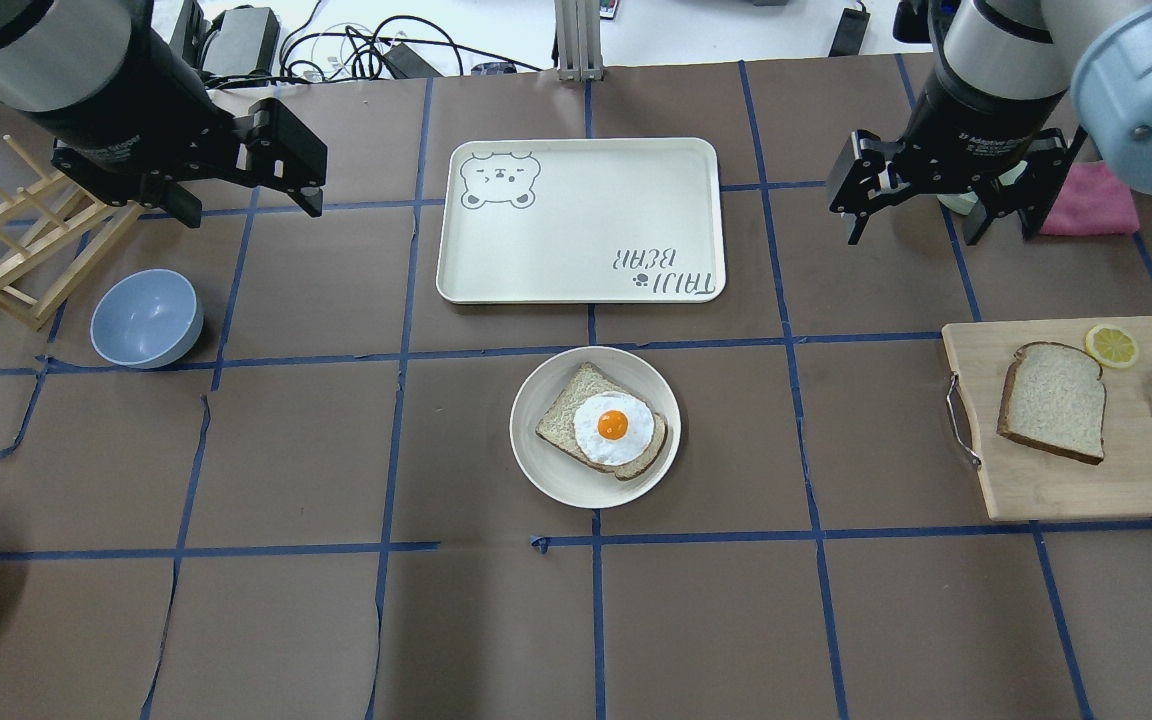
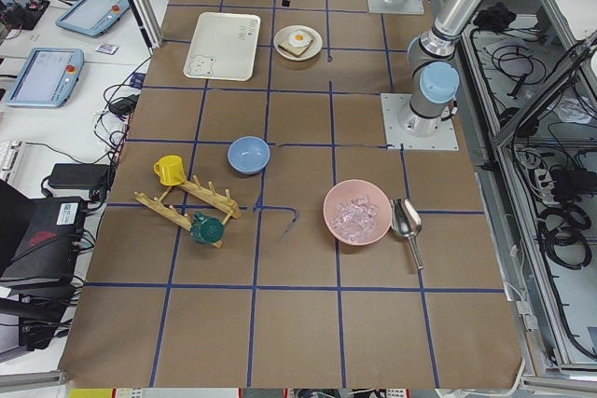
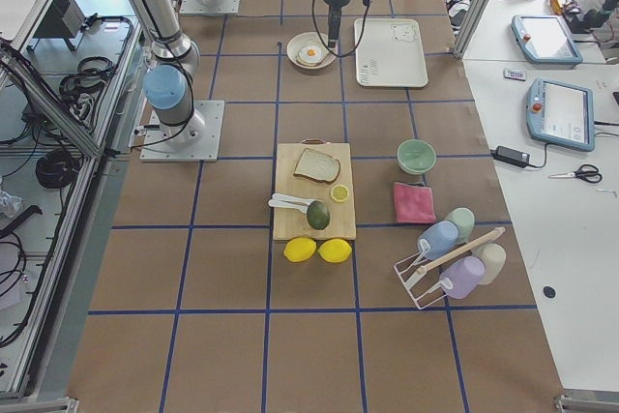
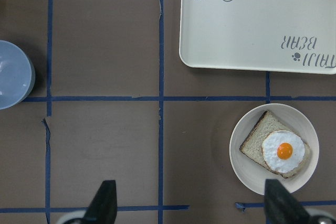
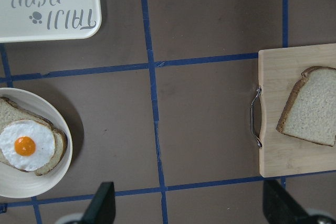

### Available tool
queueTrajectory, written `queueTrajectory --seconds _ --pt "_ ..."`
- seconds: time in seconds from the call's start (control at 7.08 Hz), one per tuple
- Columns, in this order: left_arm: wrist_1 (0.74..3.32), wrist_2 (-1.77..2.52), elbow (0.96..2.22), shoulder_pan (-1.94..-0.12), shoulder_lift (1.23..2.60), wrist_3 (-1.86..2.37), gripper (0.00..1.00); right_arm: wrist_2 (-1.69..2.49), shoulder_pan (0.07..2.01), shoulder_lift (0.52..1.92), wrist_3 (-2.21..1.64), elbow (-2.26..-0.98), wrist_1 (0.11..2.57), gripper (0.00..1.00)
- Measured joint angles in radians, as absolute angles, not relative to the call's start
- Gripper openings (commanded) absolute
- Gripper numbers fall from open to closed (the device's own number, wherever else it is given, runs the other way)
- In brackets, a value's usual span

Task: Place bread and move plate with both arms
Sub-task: 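Move the right gripper over the bread slice on the cutting board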

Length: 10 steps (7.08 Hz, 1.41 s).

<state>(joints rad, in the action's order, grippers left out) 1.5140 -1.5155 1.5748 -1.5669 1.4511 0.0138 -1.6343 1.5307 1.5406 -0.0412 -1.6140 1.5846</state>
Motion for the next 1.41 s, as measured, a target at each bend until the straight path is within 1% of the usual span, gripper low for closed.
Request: queueTrajectory --seconds 0.14,0.28,0.42,0.71,0.99,1.27,1.41 --pt "1.514 -1.516 1.575 -1.567 1.451 0.014 1.00 -1.663 1.518 1.521 -0.042 -1.632 1.590 1.00" --pt "1.514 -1.516 1.575 -1.567 1.451 0.014 1.00 -1.677 1.480 1.505 -0.045 -1.649 1.592 0.92" --pt "1.514 -1.516 1.574 -1.567 1.451 0.014 1.00 -1.678 1.417 1.487 -0.039 -1.672 1.600 0.91" --pt "1.514 -1.516 1.575 -1.566 1.451 0.014 1.00 -1.693 1.338 1.440 -0.029 -1.733 1.700 0.91" --pt "1.514 -1.516 1.575 -1.566 1.451 0.014 1.00 -1.733 1.300 1.385 -0.027 -1.775 1.799 0.84" --pt "1.514 -1.516 1.575 -1.566 1.451 0.014 1.00 -1.754 1.272 1.327 -0.031 -1.784 1.852 0.64" --pt "1.514 -1.516 1.575 -1.566 1.451 0.014 1.00 -1.764 1.251 1.301 -0.027 -1.786 1.864 0.63"
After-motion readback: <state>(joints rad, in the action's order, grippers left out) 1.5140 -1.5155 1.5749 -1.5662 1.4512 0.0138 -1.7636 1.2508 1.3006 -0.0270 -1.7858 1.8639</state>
